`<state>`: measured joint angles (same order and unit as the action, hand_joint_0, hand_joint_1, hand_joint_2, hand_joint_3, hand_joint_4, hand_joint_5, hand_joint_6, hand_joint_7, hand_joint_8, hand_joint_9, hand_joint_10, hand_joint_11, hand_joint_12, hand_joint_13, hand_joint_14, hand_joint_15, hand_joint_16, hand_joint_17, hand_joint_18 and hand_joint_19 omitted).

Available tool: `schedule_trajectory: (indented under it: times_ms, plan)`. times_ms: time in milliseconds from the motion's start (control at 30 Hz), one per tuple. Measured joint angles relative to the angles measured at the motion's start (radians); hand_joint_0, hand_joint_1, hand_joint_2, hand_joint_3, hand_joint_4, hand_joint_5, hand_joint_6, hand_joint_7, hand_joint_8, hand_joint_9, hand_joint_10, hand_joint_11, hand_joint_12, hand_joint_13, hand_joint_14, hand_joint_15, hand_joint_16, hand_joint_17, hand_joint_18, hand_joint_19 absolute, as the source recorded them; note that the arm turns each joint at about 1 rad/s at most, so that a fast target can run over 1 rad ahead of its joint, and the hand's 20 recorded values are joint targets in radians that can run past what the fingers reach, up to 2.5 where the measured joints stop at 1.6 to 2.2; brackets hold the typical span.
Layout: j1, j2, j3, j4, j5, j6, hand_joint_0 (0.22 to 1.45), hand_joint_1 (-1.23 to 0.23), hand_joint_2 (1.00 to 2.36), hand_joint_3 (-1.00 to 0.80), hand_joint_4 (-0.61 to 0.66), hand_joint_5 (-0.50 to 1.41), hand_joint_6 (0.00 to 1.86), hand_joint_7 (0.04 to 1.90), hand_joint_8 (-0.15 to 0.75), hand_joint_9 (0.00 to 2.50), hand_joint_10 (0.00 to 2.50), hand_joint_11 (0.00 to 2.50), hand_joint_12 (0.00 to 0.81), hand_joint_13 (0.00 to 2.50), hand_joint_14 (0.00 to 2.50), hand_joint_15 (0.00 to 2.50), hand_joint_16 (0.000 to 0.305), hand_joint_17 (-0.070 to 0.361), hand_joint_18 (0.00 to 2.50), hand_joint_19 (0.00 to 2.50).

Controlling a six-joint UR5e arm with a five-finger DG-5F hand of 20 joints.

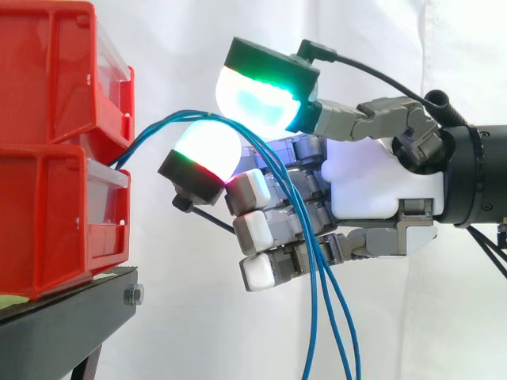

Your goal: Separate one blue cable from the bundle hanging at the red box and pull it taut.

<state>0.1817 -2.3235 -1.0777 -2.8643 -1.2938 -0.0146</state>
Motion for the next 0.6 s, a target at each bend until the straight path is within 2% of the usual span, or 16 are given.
schedule_trajectory:
  times_ms: [167,333,467,600]
  plan:
    - [0.001,0.000,0.001,-0.006,0.001,0.002,0.53,-0.67,1.00,-0.50,0.14,-0.17,0.93,0.91,0.400,1.14,0.01,0.94,0.391,1.12,0.02,0.69,0.045,0.100,0.87,0.63]
    - [0.001,0.000,0.001,-0.013,0.000,0.003,0.54,-0.73,1.00,-0.50,0.15,-0.17,0.92,0.93,0.404,1.14,0.02,0.96,0.394,1.12,0.02,0.69,0.045,0.100,0.87,0.62]
    - [0.001,0.000,0.001,-0.014,0.003,0.004,0.65,-0.86,1.00,-0.50,0.13,-0.18,0.92,0.94,0.366,1.09,0.02,0.98,0.370,1.09,0.02,0.70,0.042,0.096,0.85,0.63]
    - [0.001,0.000,0.001,-0.015,0.008,0.004,0.77,-0.89,1.00,-0.47,0.08,-0.20,0.94,0.95,0.351,1.06,0.01,1.01,0.357,1.07,0.02,0.70,0.042,0.094,0.85,0.61]
